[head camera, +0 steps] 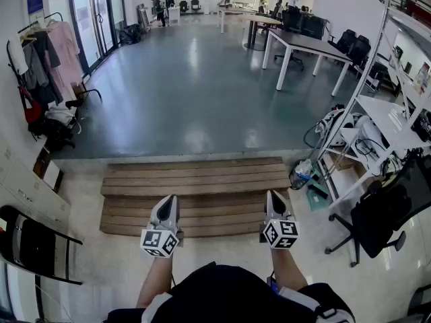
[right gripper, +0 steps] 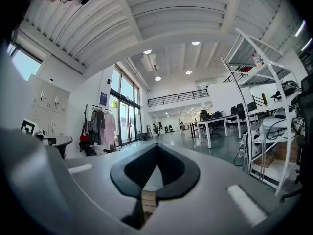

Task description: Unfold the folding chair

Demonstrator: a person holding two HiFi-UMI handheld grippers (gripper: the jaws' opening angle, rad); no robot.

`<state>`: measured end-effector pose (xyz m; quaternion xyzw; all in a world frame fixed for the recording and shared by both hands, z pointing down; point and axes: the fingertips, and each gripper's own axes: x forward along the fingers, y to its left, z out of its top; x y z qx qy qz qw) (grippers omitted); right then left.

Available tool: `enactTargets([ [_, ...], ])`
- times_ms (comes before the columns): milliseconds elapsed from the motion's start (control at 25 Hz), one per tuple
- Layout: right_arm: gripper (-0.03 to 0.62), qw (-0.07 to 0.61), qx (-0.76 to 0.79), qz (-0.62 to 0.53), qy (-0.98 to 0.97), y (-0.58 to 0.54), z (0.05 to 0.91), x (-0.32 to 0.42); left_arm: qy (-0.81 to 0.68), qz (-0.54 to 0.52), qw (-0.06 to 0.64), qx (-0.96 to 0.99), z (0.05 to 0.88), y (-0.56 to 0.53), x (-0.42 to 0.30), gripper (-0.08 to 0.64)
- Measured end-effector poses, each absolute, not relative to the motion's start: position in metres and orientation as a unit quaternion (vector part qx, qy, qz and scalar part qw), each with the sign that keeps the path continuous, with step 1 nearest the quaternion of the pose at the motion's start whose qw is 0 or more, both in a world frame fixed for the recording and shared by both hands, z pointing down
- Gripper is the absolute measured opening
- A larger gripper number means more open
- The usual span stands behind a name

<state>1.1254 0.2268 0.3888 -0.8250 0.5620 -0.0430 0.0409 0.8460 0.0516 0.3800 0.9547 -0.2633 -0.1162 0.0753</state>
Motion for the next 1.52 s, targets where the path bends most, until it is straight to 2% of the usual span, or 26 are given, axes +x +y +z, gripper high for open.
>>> enactTargets([
  [640, 0.005, 0.044, -0.828, -0.058, 0.557, 0.248, 0.399, 1.150, -0.259, -0.102, 0.081, 0.957, 0.390, 0.069, 0.871, 0.000],
  [880, 0.005, 0.070, -0.814, -0.075, 0.571, 0.242, 0.404, 1.155, -0.274, -0.100, 0.084, 0.953, 0.396, 0.073, 0.869, 0.000],
  [1520, 0.005, 0.054, -0.725, -0.108, 0.678, 0.188, 0.431, 1.104, -0.432, -0.106, 0.082, 0.892, 0.413, 0.096, 0.754, 0.000],
])
